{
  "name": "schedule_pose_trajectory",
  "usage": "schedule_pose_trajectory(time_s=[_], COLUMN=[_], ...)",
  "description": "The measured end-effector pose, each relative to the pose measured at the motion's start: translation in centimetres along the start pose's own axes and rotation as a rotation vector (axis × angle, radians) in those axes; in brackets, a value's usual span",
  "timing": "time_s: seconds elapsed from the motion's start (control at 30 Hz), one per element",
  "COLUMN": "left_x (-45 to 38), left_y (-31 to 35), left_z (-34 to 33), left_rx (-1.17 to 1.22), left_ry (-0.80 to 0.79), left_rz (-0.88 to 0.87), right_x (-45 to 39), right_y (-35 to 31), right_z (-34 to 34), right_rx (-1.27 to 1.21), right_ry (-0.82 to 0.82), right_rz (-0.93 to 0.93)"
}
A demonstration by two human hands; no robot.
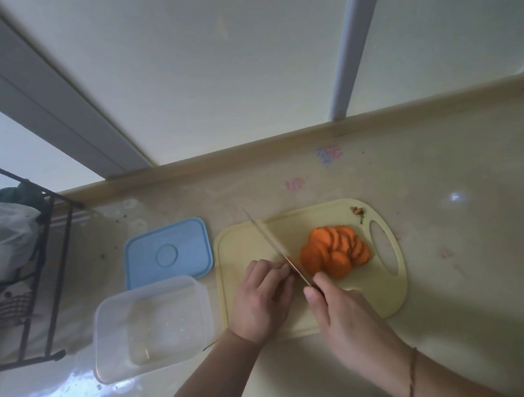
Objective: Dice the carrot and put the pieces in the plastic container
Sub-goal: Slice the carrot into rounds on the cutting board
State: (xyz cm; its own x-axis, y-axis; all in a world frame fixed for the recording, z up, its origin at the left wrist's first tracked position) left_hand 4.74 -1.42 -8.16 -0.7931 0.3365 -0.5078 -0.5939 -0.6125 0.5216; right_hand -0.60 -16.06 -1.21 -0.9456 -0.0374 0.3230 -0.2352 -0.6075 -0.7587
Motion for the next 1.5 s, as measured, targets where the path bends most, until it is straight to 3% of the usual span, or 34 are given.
schedule_pose_trajectory(time_s=[0.2, 0.47, 0.63, 0.77, 0.97, 1.5], left_x=[0.1, 0.3, 0.3, 0.8, 0.7, 1.4], left_y=[0.2, 0.6, 0.6, 0.6, 1.2, 0.3], left_z=[0.0, 0.3, 0.4, 0.5, 1.0, 0.2], left_rx=[0.014, 0.018, 0.015, -0.037, -0.011, 0.037], left_ry=[0.014, -0.018, -0.027, -0.007, 0.004, -0.018], left_rz=[0.017, 0.017, 0.058, 0.104, 0.144, 0.138], right_x=[3.3, -2.5, -2.4, -0.6, 1.3, 3.2], right_y=[1.9, 0.9, 2.0, 2.4, 0.7, 0.5], right_z=[0.4, -1.9, -0.3, 0.7, 2.3, 1.0], right_rx=[0.0, -0.005, -0.139, -0.423, -0.188, -0.048], right_ry=[-0.029, 0.027, 0.067, -0.049, 0.017, -0.023], right_rz=[-0.087, -0.03, -0.105, -0.319, -0.022, -0.035])
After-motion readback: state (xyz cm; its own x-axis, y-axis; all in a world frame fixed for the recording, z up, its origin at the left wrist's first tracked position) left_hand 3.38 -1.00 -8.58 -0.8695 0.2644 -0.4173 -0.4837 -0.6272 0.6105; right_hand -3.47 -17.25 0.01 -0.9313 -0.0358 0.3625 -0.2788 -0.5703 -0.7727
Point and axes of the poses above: each hand's wrist, its own x-axis away from the middle knuckle, its own z-axis out of the back of the hand, y = z × x, the point moved 4 cm from there along -x, towards the middle knuckle, and after that the axes turned 5 degrees about -x, right-handed, at the moved point
